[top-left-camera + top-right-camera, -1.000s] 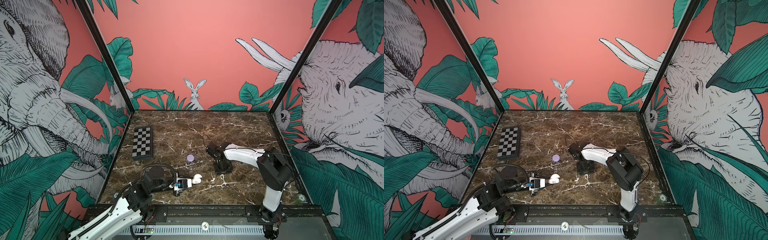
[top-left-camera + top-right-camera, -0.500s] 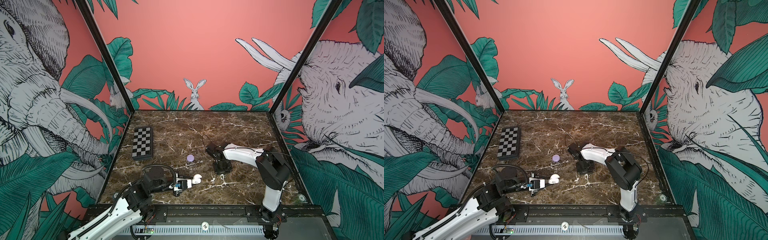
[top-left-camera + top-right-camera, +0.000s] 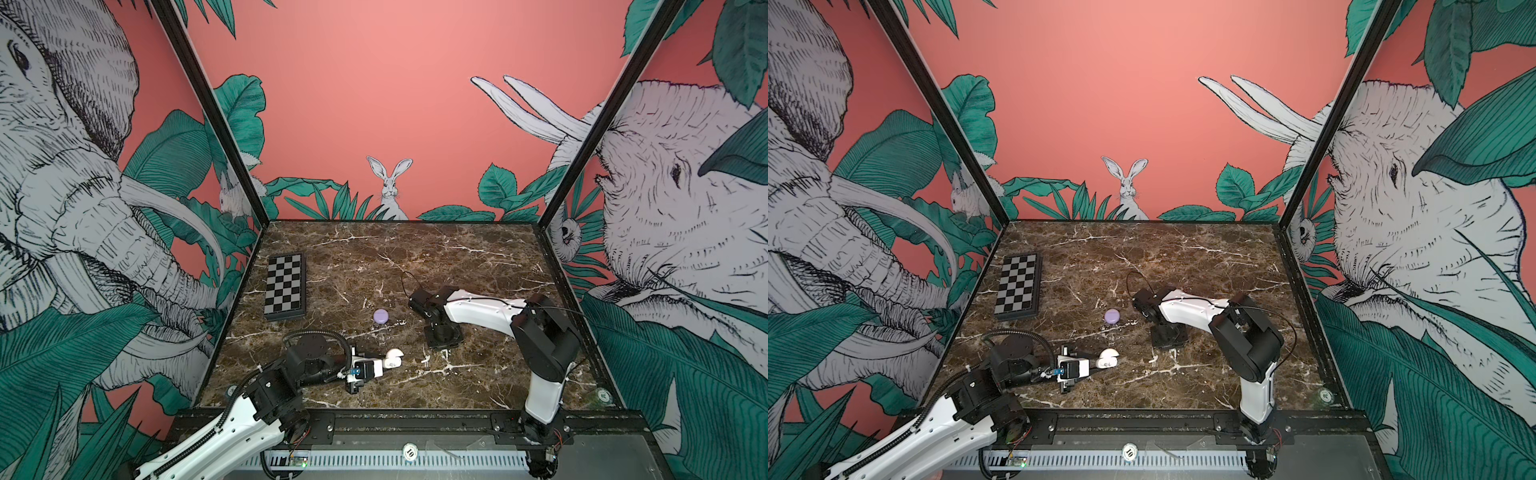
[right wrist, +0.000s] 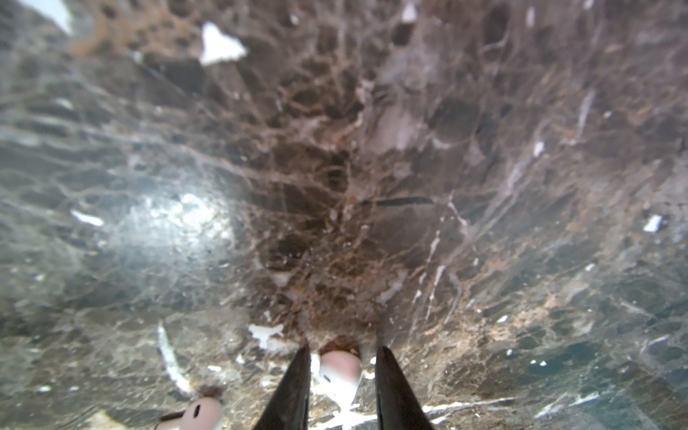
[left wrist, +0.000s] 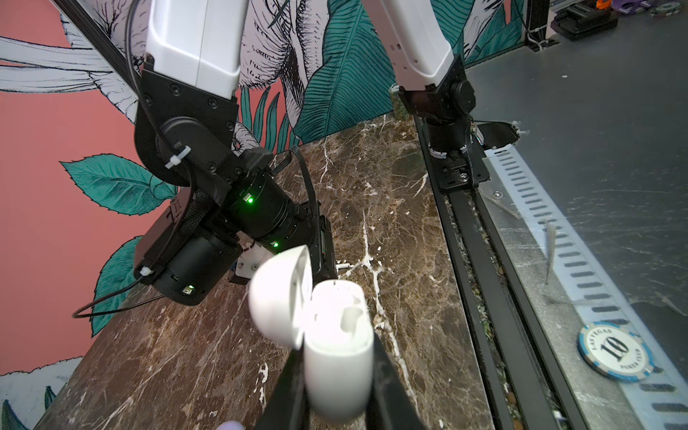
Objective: Insert wireless bluetooth earbuds into charging case
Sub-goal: Pick up the wireless bluetooth earbud from the bottom-center of the table.
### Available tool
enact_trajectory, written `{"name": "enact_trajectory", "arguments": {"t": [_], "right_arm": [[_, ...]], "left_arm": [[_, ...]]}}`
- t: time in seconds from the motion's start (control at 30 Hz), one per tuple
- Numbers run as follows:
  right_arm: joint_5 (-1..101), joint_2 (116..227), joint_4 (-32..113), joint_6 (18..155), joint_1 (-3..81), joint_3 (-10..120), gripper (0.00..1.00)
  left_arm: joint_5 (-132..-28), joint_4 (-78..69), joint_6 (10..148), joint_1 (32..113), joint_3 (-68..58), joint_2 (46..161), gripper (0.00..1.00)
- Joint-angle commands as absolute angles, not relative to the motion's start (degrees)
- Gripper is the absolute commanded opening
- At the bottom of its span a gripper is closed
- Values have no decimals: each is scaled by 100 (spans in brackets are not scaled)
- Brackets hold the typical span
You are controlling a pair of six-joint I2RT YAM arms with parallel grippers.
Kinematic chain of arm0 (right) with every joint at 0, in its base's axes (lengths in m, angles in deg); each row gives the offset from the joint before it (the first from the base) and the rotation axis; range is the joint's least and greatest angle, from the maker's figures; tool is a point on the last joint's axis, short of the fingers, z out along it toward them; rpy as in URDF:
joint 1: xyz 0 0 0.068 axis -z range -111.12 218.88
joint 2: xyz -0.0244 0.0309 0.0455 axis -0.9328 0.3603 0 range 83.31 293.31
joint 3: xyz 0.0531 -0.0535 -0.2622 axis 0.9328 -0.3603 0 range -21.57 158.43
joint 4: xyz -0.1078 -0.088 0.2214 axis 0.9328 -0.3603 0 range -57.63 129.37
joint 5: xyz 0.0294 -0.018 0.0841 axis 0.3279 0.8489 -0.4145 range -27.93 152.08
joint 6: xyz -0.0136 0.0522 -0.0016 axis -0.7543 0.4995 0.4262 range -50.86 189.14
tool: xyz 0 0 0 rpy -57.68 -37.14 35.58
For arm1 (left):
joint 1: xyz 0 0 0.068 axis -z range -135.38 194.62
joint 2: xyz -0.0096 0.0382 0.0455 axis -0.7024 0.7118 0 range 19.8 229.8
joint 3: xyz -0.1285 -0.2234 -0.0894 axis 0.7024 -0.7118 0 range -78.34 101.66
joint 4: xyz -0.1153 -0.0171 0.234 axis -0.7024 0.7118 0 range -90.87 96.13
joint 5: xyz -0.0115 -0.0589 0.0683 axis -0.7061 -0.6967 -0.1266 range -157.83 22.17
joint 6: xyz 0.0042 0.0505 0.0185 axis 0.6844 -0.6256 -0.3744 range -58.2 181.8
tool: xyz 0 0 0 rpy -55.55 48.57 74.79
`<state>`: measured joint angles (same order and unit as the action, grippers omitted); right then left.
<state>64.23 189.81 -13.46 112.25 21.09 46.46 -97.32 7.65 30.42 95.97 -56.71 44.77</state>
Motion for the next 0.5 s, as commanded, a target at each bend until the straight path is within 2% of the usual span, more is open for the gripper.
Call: {"name": "enact_trajectory", "arguments": {"t": [0.0, 0.47], "right_arm": [[6498, 18940, -1511, 11383, 2020, 4452, 31], [6548, 19095, -1368, 11327, 2032, 4386, 27]], "left_arm": [[-9753, 832, 2902, 9636, -5531, 4414, 0], [-9709, 887, 2843, 9665, -5549, 4361, 0]]}}
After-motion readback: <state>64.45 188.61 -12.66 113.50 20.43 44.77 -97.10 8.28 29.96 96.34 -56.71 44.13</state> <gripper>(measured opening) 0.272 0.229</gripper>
